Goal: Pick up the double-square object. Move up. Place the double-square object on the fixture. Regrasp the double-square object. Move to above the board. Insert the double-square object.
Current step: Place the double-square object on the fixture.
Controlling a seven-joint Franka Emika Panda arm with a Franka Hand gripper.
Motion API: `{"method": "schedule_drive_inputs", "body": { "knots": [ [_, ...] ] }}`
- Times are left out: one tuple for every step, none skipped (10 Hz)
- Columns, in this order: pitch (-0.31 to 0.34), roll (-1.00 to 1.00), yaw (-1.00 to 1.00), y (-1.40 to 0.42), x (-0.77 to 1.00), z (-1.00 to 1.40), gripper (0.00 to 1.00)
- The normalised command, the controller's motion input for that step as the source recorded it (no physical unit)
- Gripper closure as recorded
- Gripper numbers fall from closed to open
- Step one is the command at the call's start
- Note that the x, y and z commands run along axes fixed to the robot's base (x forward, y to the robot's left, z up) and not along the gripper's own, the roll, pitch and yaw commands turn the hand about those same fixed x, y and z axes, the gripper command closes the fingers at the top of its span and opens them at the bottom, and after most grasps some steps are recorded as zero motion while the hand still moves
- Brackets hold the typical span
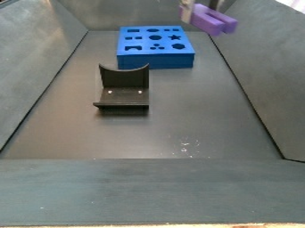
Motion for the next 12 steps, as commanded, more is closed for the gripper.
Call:
{"method": "schedule_drive_inputs", "body": {
  "knots": [
    [0.202,-0.03,-1.00,-0.37,1.00,0.15,1.00],
    [0.219,-0.04,-1.00,-0.34,1.00,0.13,1.00],
    [0.275,-0.06,-1.00,-0.27,1.00,0.11,1.00],
    [0.285,-0.06,-0.83,-0.22,1.00,0.09,1.00],
    [0.242,-0.06,-0.49,-0.16,1.00,0.07,1.00],
    [0.212,-0.06,-0.32,-0.13,1.00,0.06,1.00],
    [0.186,-0.06,-0.21,-0.11,1.00,0.05,1.00],
    [0.170,-0.06,-0.14,-0.08,1.00,0.05,1.00],
    [0.165,-0.06,-0.09,-0.05,1.00,0.04,1.00],
    [0.161,-0.06,-0.07,-0.04,0.94,0.03,1.00],
    [0.156,-0.05,-0.06,-0.02,0.85,0.02,1.00],
    [-0.042,-1.00,-0.09,0.56,1.00,-0.33,1.00]
  ]
}}
